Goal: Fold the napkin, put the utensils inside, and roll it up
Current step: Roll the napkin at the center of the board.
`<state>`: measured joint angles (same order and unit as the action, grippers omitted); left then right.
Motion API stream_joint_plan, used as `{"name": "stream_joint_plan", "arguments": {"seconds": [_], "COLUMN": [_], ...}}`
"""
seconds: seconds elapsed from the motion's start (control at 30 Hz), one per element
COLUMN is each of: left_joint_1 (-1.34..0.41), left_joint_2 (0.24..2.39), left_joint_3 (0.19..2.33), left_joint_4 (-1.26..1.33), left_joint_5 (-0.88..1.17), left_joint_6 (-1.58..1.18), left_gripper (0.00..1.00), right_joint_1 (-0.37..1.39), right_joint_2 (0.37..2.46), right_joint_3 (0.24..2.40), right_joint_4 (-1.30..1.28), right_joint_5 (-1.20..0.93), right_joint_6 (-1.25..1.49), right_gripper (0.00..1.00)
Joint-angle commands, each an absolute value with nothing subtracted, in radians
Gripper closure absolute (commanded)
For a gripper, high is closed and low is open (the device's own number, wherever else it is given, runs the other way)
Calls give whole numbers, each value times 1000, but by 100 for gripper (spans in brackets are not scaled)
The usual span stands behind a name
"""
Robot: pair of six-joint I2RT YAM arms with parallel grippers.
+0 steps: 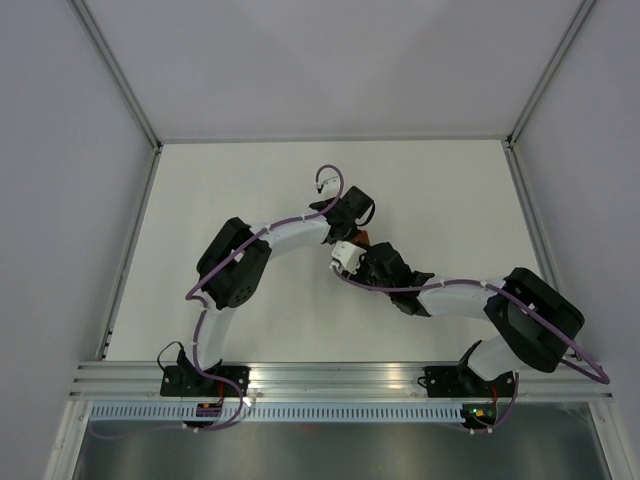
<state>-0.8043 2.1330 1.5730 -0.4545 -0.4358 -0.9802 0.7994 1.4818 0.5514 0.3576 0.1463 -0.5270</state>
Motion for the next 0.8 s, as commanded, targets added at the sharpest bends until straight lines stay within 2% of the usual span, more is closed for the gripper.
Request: {"name": "stream_joint_plan", "arguments": {"seconds": [0.0,0.3,0.77], "left_joint_1": [-825,-819,-816], "left_joint_2": [2195,2195,2201], "left_joint_3": [1554,1532,1528], "left_joint_4": [-578,-578,-578], "left_joint_5": [-341,-319,-282], "left_joint_6": [-985,-1008,-1052], "left_gripper": [79,78,72], "right_joint_1": [793,744,744], "right_joint_2": [1520,1336,1387], "right_joint_3": [543,483,511], "right_joint_4": [262,239,190], "right_joint_5": [245,179,124], "right_joint_6": [-546,-520,-525], "right_gripper": [40,38,40]}}
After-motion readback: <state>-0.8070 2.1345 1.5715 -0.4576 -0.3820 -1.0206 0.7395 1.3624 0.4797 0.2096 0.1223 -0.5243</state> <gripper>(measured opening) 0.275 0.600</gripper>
